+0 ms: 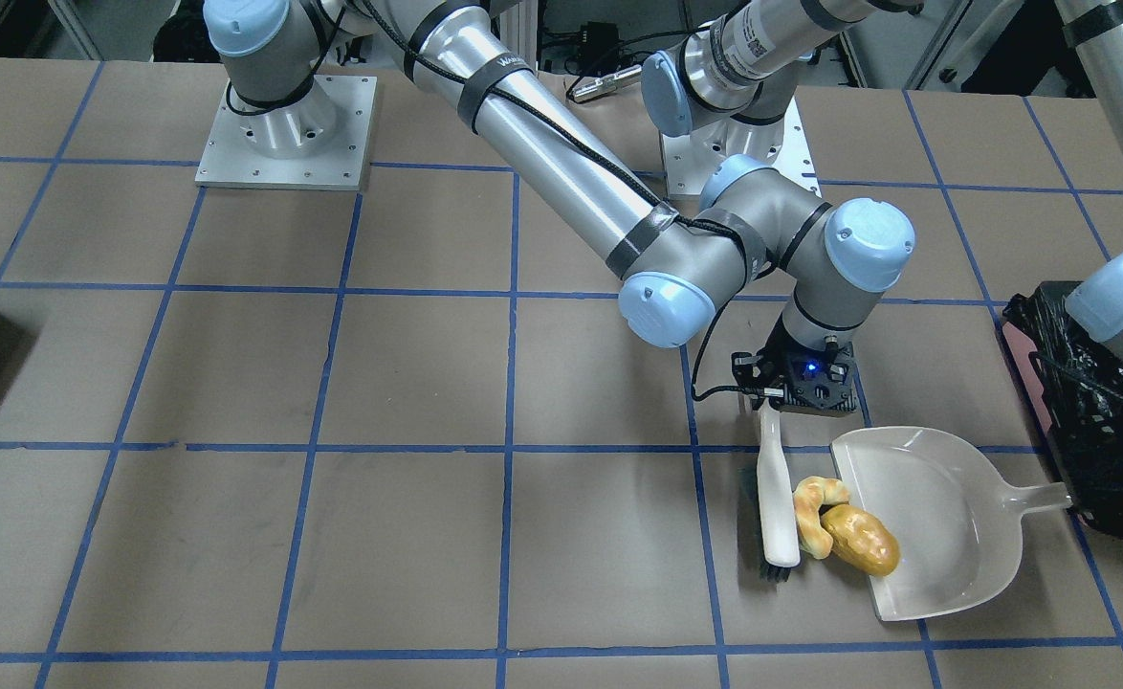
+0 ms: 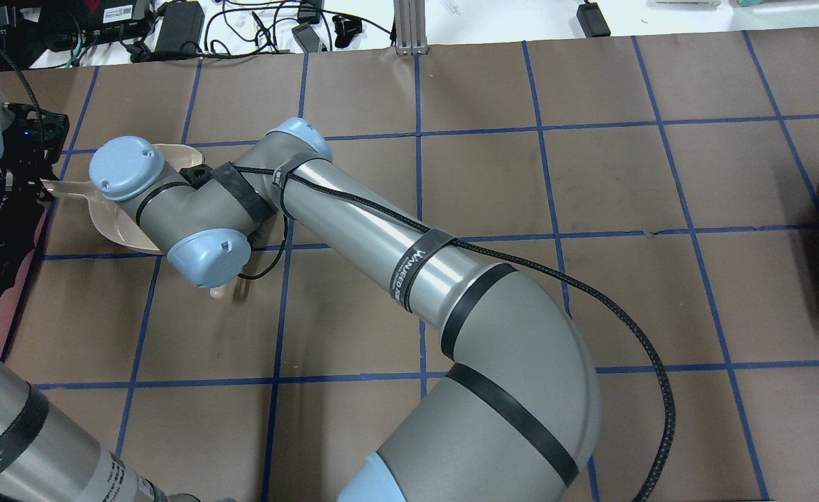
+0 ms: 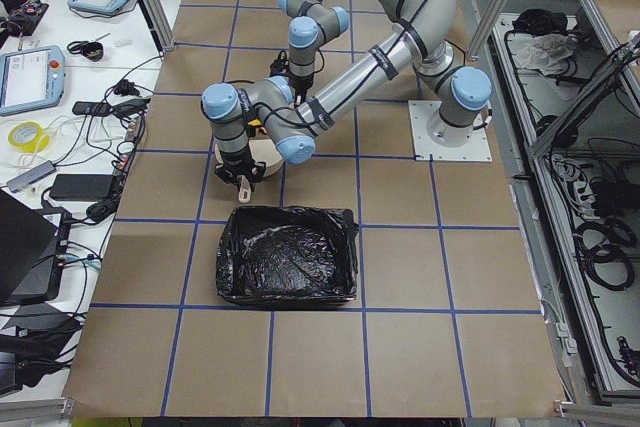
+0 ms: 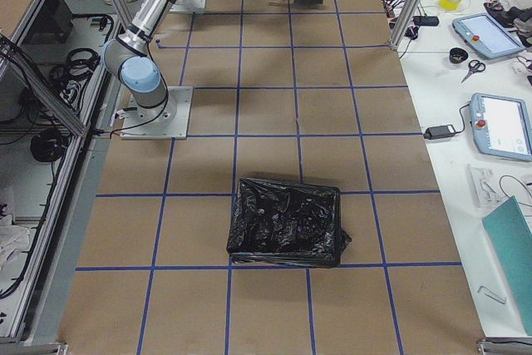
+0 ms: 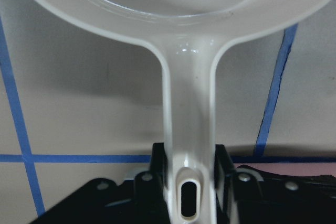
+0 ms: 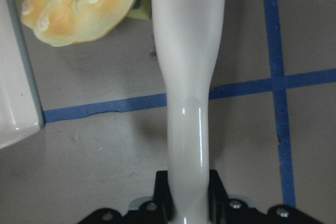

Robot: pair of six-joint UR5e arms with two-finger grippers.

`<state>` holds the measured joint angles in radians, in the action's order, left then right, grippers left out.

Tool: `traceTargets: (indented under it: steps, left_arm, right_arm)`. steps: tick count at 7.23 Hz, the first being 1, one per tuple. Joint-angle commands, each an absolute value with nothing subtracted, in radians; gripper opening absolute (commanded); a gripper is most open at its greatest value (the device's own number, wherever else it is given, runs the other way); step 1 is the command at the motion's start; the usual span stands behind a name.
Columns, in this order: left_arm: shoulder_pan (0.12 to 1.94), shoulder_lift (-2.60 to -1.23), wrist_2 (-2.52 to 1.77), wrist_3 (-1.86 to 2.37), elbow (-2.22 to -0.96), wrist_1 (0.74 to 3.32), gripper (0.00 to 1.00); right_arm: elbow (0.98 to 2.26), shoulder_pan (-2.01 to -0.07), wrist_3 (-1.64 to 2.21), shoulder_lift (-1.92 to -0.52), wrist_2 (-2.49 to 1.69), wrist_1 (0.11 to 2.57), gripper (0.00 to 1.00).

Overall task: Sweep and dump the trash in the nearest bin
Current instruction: 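Push the remaining trash into the dustpan with the right gripper's brush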

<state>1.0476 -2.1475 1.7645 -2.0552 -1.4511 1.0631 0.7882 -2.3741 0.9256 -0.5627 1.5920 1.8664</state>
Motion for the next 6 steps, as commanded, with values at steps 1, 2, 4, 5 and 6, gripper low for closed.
traceTargets:
  steps: [1,2,4,5,6]
  left_arm:
    - [1.048,-2.148,1.764,-2.054,-1.451,1.063,0.00]
    - [1.048,-2.148,1.766,-2.054,-1.451,1.063,0.00]
    - [1.048,-2.148,1.766,-2.054,-1.451,1.063,0.00]
    - [1.048,-2.148,1.766,-2.054,-1.451,1.063,0.00]
    - [1.048,-2.148,1.766,-2.054,-1.450,1.063,0.00]
  right_arm:
    - [0.694,-2.388,0.930,-0.519,1.553,1.868,0.00]
    - [0.678,-2.394,0.933,-0.511,1.531,1.868,0.00]
    - [0.637,-2.398,0.974,-0.503,1.458,1.870,0.00]
    - [0.618,-2.407,0.982,-0.496,1.438,1.870,0.00]
    - [0.606,-2.417,0.983,-0.486,1.415,1.871,0.00]
